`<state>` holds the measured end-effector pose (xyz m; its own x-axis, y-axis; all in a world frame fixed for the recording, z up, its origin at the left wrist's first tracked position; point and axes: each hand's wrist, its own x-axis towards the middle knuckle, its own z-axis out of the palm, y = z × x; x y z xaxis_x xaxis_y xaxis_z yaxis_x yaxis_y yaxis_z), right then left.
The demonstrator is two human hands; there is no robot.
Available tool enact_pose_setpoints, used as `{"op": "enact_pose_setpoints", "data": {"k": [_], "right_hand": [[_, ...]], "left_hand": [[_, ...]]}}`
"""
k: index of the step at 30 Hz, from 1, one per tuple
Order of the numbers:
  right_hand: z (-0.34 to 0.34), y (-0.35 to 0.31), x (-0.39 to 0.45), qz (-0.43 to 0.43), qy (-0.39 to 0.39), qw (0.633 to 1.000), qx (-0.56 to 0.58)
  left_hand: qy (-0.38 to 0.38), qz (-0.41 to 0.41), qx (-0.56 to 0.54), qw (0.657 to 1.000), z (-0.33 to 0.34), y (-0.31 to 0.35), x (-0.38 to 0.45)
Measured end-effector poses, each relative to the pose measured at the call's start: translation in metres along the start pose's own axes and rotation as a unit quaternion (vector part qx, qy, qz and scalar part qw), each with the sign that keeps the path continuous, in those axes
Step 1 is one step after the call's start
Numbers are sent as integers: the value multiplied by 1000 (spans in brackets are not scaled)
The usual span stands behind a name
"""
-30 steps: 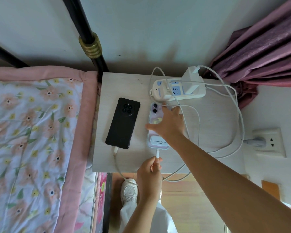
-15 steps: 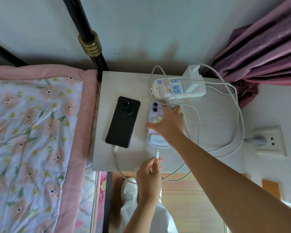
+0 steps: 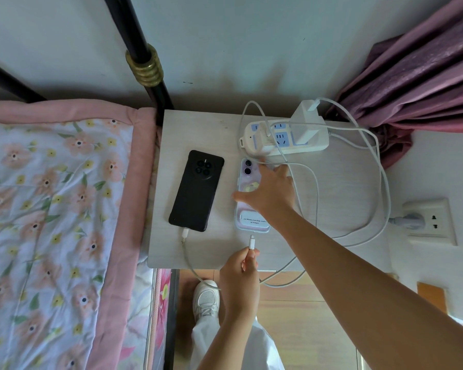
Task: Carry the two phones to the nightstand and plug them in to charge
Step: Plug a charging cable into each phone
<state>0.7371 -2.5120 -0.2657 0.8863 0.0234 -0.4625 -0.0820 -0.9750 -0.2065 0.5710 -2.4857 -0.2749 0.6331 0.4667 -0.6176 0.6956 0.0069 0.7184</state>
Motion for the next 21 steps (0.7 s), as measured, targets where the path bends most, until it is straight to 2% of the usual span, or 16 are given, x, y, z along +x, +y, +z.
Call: {"op": "enact_pose_setpoints", "data": {"k": [6,13,16,21], "right_hand": [[-4,-2,2,6,-13,1000,12],[-18,-9,10,17,-63,998,-22],[-23,-12,14,22,-78,996,-22],[-25,-13,16,15,-75,996,-46]], "left_hand": [[12,6,-29,999,0,11,0],[15,60,-30,998,-5,23,-9],[41,76,-43,995,-7,26,-13],[37,48,-72,996,-6,33,-14]]}}
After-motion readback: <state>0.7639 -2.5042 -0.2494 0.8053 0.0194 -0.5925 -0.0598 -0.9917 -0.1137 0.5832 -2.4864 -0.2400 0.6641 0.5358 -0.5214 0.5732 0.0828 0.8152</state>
